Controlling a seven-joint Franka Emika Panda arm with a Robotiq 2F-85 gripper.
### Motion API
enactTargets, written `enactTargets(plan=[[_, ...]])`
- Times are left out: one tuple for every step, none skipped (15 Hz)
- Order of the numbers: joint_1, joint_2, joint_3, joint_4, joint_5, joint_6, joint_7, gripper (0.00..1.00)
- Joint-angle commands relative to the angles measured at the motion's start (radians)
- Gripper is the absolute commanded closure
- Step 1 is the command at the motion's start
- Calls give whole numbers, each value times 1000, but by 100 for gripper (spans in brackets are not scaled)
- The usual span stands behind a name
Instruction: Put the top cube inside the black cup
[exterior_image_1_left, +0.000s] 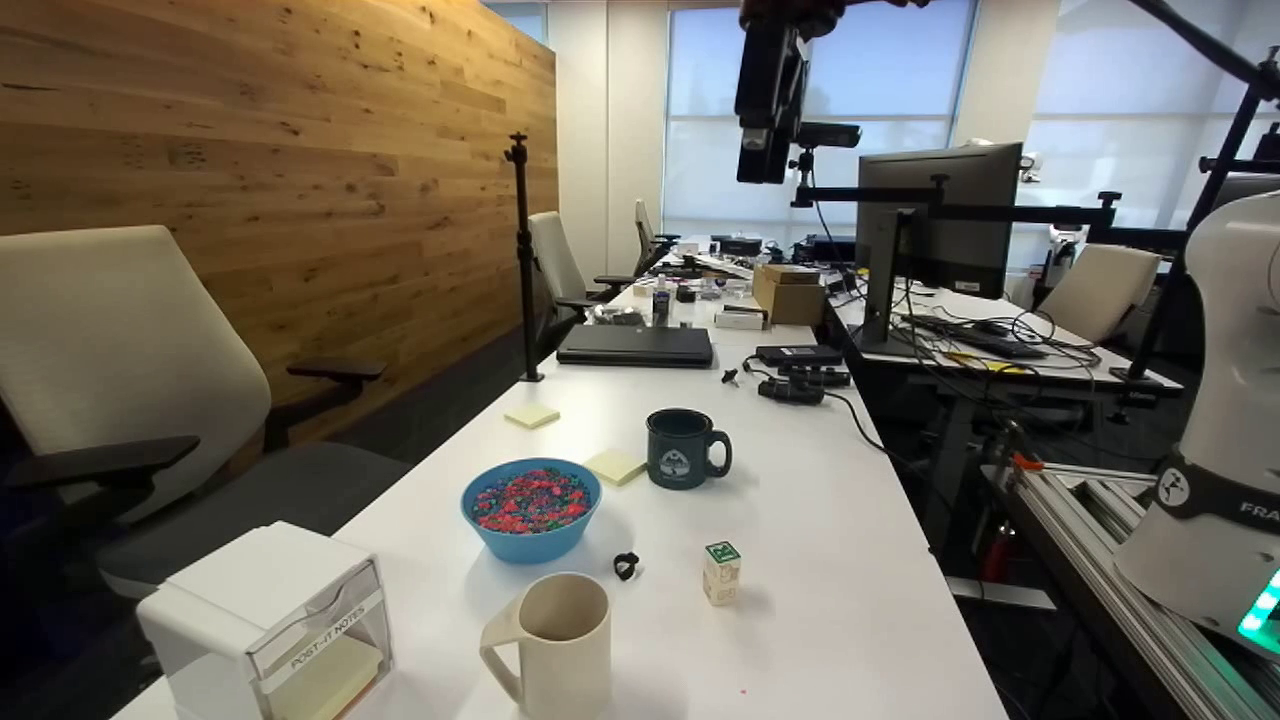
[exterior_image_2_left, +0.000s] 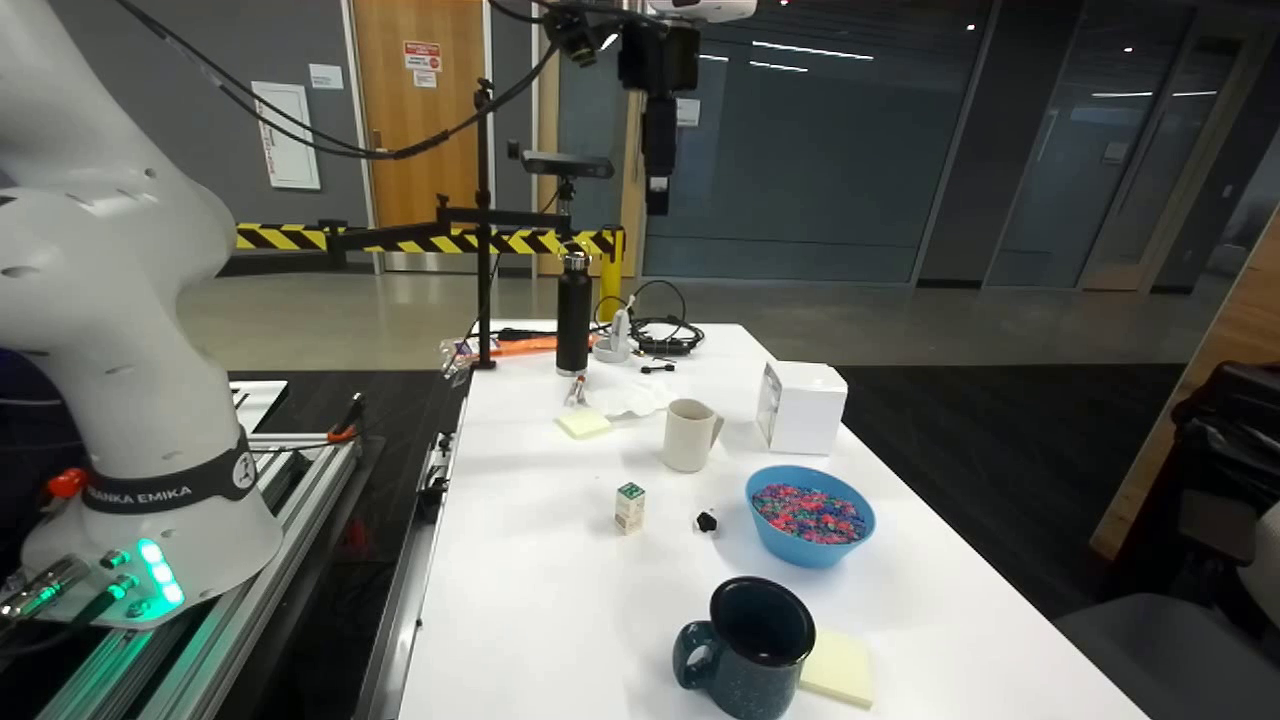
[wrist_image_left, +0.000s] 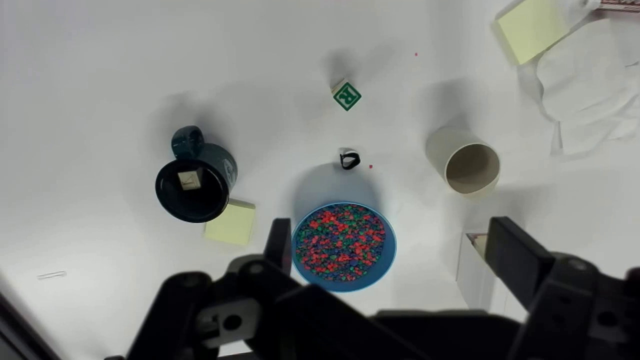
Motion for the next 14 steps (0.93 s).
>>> enactTargets(plan=[[-25,20,24,11,-65,-2,92,0],[-28,27,27,11,-80,-3,115,0],[-31,35,29,16,-92,-9,131,0],[-31,42,29,19,-99,-14,143,0],[-31,49,27,20,-103,-18,152,0],[-30,56,25,22,-104,-24,157,0],[-28,60,22,22,-97,-28,154,0],[-28,63,19,20,-92,-26,150,0],[-26,65,14,19,-83,-21,138,0],[-26,65,12,18,-79,-18,135,0],[-28,63,8,13,-77,-7,136,0],[-28,59,4,11,-70,-6,132,0],[-29,55,-1,2,-64,7,128,0],[-31,52,-5,1,-65,7,127,0]])
